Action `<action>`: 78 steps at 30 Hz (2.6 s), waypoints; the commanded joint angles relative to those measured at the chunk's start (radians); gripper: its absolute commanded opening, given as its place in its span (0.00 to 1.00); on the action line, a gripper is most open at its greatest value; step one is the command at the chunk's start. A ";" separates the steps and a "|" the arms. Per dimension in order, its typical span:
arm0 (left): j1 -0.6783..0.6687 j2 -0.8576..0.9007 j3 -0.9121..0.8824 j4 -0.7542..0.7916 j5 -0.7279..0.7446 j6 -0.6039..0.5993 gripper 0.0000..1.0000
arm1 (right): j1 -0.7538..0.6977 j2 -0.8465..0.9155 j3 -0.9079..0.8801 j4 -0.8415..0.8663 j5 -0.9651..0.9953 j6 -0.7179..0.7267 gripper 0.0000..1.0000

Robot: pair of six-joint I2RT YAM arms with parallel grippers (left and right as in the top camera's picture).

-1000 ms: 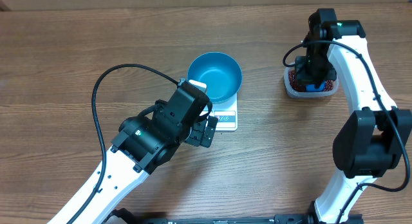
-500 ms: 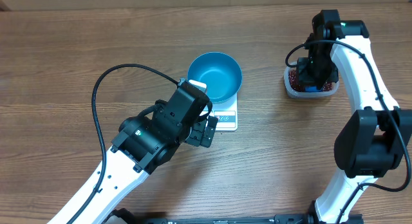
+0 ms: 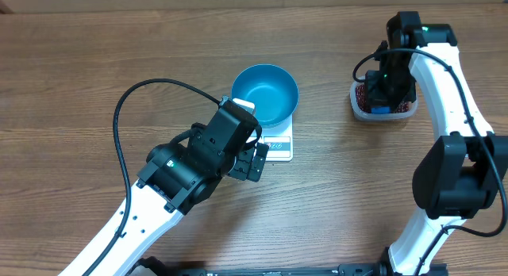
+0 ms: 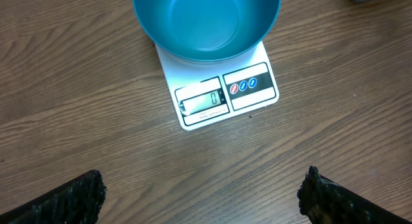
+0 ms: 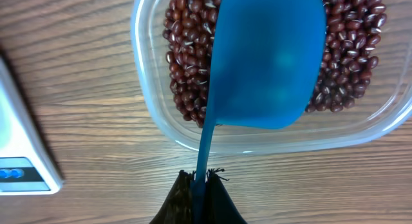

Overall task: Scoop item into bowl and weigh 150g on scale
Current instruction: 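Scoop red beans and lift the filled blue scoop with the right gripper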

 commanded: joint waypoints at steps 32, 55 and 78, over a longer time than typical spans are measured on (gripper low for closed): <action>0.006 -0.014 0.004 0.003 0.003 -0.003 1.00 | -0.096 -0.005 -0.070 0.010 -0.361 -0.133 0.04; 0.006 -0.014 0.004 0.003 0.002 -0.003 1.00 | -0.230 -0.008 -0.047 -0.043 -0.435 -0.215 0.04; 0.006 -0.014 0.004 0.003 0.002 -0.003 1.00 | -0.276 -0.002 -0.151 0.050 -0.593 -0.215 0.04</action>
